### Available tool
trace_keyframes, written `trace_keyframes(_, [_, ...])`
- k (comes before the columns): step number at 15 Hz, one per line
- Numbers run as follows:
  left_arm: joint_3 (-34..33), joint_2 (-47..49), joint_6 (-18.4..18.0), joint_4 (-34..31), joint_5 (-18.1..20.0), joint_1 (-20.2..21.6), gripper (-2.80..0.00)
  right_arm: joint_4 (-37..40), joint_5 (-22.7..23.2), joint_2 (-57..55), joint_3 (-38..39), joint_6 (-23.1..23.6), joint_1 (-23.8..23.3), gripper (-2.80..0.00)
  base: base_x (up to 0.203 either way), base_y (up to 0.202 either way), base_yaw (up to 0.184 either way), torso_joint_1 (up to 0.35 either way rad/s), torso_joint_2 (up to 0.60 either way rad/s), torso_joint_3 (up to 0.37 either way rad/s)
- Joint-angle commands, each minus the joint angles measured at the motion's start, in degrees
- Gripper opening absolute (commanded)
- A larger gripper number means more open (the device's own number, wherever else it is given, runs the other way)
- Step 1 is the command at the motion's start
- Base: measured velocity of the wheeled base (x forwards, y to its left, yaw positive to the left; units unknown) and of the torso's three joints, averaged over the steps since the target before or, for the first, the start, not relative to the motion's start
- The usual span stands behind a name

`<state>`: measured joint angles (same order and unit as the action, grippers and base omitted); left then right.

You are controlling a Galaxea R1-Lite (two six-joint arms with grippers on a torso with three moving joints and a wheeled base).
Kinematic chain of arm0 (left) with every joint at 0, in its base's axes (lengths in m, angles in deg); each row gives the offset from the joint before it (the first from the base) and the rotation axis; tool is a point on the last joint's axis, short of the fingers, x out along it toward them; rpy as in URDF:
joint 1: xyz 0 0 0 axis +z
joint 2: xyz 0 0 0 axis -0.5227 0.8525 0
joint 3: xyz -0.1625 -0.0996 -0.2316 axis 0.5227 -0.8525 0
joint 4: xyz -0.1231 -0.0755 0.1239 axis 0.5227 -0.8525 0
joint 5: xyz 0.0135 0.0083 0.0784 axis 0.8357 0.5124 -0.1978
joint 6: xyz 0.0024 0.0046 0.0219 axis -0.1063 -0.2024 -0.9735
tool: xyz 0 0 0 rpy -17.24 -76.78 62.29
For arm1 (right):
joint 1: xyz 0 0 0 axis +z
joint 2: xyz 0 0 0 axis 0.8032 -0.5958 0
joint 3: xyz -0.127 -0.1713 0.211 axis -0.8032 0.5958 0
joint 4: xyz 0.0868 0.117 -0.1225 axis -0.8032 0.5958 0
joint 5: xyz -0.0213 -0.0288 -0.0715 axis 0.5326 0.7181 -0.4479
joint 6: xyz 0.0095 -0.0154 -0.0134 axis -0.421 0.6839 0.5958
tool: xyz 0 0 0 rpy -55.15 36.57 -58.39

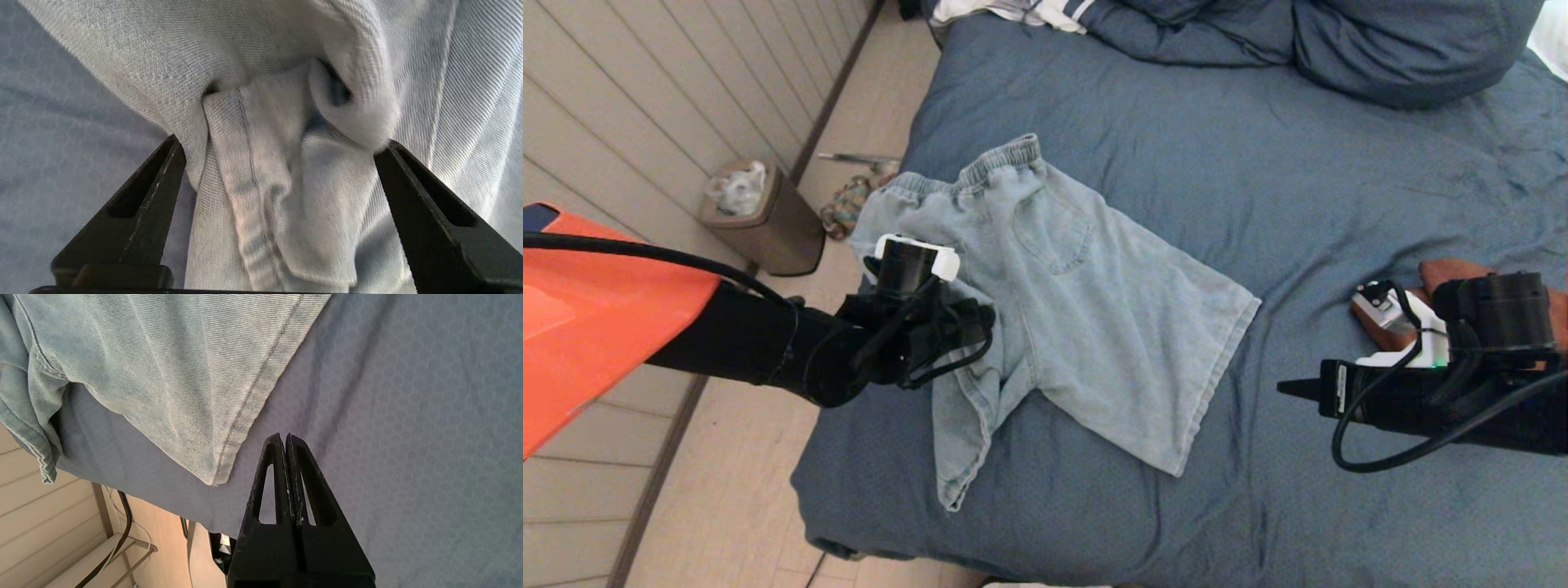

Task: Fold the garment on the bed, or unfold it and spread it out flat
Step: Unford the brown shorts

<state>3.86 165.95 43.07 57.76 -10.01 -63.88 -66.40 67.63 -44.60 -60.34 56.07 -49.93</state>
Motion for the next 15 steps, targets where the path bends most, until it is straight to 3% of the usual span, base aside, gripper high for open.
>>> trace_keyframes(1, [0.0, -1.6, 0.2, -0.3, -0.1, -0.4, 0.00, -0.1, 0.3, -0.6, 0.2, -0.1, 0.1, -2.80, 0.000, 0.000, 0.000, 0.000, 0.00, 0.000])
trace_keyframes(7, [-3.5, -3.2, 0.7, 0.2, -0.7, -3.3, 0.00, -1.8, 0.4, -0.7, 1.4, -0.1, 0.1, -2.80, 0.000, 0.000, 0.000, 0.000, 0.00, 0.000])
trace_keyframes(15, [-6.5, -5.3, 1.1, 0.6, -0.4, -3.8, 0.00, -2.9, 0.4, -1.0, 2.3, -0.2, 0.4, -2.80, 0.000, 0.000, 0.000, 0.000, 0.00, 0.000])
